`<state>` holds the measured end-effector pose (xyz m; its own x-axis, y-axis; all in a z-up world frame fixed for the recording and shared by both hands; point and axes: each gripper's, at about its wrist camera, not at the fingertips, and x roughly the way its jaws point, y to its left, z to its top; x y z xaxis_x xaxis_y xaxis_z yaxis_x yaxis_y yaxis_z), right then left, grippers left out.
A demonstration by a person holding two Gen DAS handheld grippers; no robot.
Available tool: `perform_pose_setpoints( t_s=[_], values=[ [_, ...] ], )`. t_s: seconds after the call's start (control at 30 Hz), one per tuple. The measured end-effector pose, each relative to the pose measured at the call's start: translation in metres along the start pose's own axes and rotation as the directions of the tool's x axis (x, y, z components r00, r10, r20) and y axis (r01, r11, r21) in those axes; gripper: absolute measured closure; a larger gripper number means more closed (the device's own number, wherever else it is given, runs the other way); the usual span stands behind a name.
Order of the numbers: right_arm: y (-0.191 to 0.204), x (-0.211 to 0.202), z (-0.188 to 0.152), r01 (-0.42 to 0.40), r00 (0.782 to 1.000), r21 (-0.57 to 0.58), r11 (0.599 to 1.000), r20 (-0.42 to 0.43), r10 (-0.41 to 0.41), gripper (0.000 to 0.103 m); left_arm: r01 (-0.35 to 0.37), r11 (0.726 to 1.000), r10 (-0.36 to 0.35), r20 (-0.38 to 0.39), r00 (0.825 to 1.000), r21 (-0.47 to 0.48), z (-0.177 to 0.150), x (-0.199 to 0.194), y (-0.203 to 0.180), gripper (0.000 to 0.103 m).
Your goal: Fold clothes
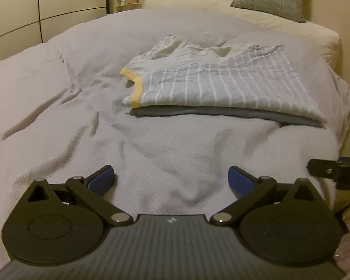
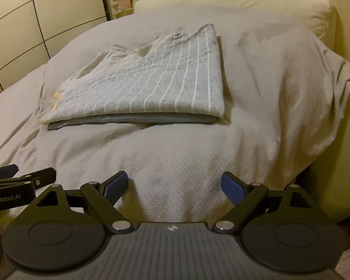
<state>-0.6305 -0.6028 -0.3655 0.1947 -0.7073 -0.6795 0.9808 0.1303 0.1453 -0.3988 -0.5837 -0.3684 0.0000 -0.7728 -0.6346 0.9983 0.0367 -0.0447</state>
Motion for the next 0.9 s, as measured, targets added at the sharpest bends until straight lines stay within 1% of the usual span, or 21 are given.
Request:
perform_pose_setpoints(
  t_s=[0.13,0.33,0.47,0.7,0.9],
  values=[
    [0.003,-0.011,0.003,-0.007,1.000,0.009,1.000,0.008,0.006,0.014,0.010,1.000,-0.010,0.008,1.000,-0.017,0.002,-0.011,-0.003,0.001],
    [0.005,-0.034,0.005,0.001,0.999,-0.001,1.000,0.054,-0.001,0.014,-0.005,1.000,0.006,0.024,1.000,-0.023,0.005,-0.027,-0.008,0.001],
    [0.004,-0.045,0.005,0.009,0.998,0.000,1.000,0.067,-0.009,0.014,0.000,1.000,0.001,0.033,0.999,-0.030,0.009,-0.041,-0.011,0.001],
    [-0.002,-0.064,0.002,0.015,0.997,0.009,1.000,0.078,-0.015,0.014,-0.008,1.000,0.007,0.078,0.997,0.006,0.014,-0.066,-0.021,0.001],
    [-0.005,-0.081,-0.003,0.017,0.996,0.010,1.000,0.093,-0.018,0.014,-0.013,0.999,0.010,0.090,0.996,0.031,0.008,-0.080,-0.028,0.001]
  ],
)
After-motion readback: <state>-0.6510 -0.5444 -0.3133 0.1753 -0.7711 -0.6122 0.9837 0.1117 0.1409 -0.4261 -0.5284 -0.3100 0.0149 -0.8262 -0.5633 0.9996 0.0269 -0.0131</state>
